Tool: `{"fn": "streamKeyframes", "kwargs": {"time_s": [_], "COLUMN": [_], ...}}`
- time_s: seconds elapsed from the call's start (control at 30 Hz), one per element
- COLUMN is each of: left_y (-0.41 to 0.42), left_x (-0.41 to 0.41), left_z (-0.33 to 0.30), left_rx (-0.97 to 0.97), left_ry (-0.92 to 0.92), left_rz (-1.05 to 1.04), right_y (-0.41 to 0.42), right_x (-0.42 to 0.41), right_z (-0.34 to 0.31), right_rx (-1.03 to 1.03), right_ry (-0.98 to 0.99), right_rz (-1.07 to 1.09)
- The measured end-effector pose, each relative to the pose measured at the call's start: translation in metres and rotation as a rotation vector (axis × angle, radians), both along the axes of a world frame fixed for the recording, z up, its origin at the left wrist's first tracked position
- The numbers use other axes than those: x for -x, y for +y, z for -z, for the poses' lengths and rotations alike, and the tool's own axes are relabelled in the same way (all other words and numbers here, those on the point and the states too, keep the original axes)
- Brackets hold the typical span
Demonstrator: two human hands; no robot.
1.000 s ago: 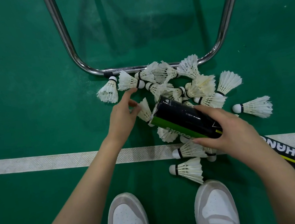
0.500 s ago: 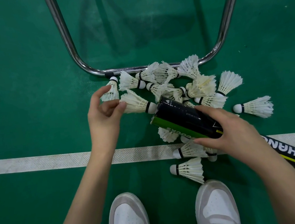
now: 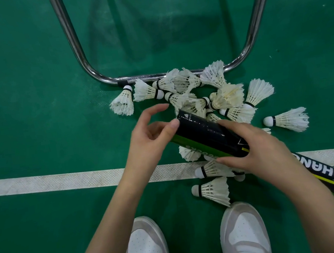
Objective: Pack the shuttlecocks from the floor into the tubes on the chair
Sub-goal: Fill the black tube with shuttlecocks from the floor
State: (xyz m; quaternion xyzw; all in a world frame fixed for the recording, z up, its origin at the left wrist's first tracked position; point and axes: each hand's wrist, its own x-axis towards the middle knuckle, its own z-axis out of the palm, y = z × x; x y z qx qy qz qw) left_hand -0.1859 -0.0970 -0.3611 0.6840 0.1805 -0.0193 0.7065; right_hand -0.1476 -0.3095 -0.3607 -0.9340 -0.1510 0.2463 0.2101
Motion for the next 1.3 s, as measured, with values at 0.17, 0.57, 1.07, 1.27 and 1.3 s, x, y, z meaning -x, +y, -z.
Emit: {"fn": "streamKeyframes", "kwargs": {"time_s": [0.17,0.57,1.07,1.27,1.3], "left_y": [-0.008,-0.012,-0.007,-0.006,-0.008], "left_x": [0.002,-0.001,0.009,0.022,0.022], "left_z": [0.001,0.0,0.018,0.057,0.064], "left_rx": [-0.075,-0.117,-0.091,-0.241,-0.266], "left_ry": [0.015,-0.018,-0.034,0.08,0.101], "left_rz": [0.166,0.184,0.082,0.108,0.129], "right_y": [0.002,-0.002,-0.014,-0.028,-0.028], "right_x": [0.001,0.003,0.003,0.002,0.002], "right_z": [-0.002,-0.005,-0.004,-0.002,-0.002], "right_rx": [-0.008,-0.03,0.024,0.068,0.069], "right_ry": [0.012,-0.01,-0.032,-0.054,-0.051], "right_rz": [-0.036,-0.013,0.008,0.051,0.053]}}
